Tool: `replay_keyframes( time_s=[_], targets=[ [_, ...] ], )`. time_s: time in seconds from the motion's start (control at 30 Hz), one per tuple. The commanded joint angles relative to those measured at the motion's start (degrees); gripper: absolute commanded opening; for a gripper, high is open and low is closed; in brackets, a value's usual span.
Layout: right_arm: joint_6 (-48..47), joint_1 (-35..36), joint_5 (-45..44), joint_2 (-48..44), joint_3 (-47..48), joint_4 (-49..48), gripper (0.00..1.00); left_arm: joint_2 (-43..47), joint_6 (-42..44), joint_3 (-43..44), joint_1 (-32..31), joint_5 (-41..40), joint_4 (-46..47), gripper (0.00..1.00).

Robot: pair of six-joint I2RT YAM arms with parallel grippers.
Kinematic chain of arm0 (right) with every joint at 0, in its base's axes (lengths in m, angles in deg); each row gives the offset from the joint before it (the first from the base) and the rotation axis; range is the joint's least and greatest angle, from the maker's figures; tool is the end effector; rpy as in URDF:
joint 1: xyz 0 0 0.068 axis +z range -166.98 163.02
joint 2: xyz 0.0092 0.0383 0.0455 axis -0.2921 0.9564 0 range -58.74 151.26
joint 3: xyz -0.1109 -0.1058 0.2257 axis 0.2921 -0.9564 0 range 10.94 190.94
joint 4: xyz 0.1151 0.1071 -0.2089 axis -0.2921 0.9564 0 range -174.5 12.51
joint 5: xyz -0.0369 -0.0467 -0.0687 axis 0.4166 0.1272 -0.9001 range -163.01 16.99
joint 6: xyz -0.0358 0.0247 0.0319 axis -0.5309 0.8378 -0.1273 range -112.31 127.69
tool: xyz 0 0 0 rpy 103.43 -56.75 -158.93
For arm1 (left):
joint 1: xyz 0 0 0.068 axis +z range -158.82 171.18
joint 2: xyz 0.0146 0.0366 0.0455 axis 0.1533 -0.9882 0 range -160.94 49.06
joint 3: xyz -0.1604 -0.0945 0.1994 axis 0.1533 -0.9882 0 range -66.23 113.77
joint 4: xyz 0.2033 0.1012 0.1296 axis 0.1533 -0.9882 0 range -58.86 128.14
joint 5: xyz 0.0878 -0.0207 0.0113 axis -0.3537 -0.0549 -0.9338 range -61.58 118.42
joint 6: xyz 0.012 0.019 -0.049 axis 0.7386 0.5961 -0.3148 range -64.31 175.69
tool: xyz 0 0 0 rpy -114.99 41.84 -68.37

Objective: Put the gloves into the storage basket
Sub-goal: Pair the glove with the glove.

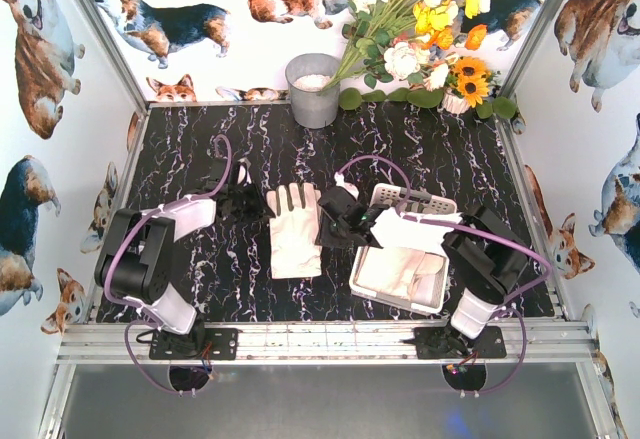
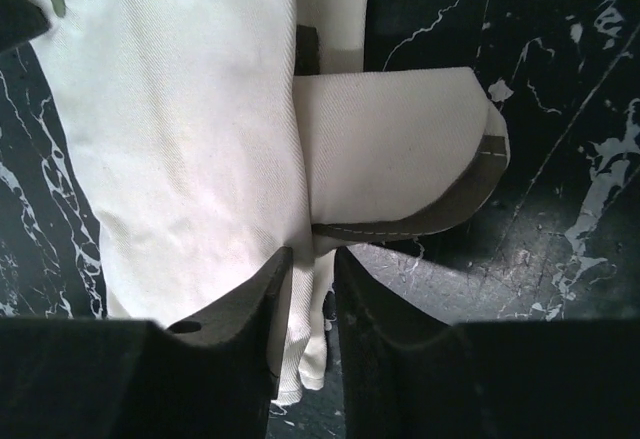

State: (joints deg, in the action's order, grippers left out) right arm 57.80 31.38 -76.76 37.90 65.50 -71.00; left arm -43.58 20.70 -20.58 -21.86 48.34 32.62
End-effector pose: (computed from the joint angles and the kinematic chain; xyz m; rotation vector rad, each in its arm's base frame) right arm 0.2240 0.2485 0.1658 0.0672 2.6442 0.5640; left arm 0.2979 -0.0814 0.1536 -0.3395 2.5583 -0.7693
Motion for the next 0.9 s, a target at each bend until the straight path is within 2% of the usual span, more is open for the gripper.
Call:
replay_keyframes(
  time_s=[0.0,0.13,0.23,0.3,0.87],
  targets=[
    [0.4,0.1,2.1,0.9,0.9,-4.3,0.23,-1.0,1.9,1.7,0.5,0.2,0.4,0.14],
    [-0.3,0.1,3.1,1.5,1.6,-4.7,0.15,-1.5,2.7,1.9,0.5,0.6,0.4,0.10],
    [-0.4,0.1,3.2,1.3,1.7,-4.6,0.00,-1.6,3.2,2.0,0.5,1.0,0.5,0.03],
    [-0.5,0.1,3.1,0.7,1.4,-4.6,0.00,-1.4,3.5,1.9,0.5,1.3,0.9,0.00],
    [-1.4,0.6,3.9,-7.6,-3.5,-5.4,0.00,3.8,6.6,0.5,0.4,4.6,2.2,0.00]
  ],
)
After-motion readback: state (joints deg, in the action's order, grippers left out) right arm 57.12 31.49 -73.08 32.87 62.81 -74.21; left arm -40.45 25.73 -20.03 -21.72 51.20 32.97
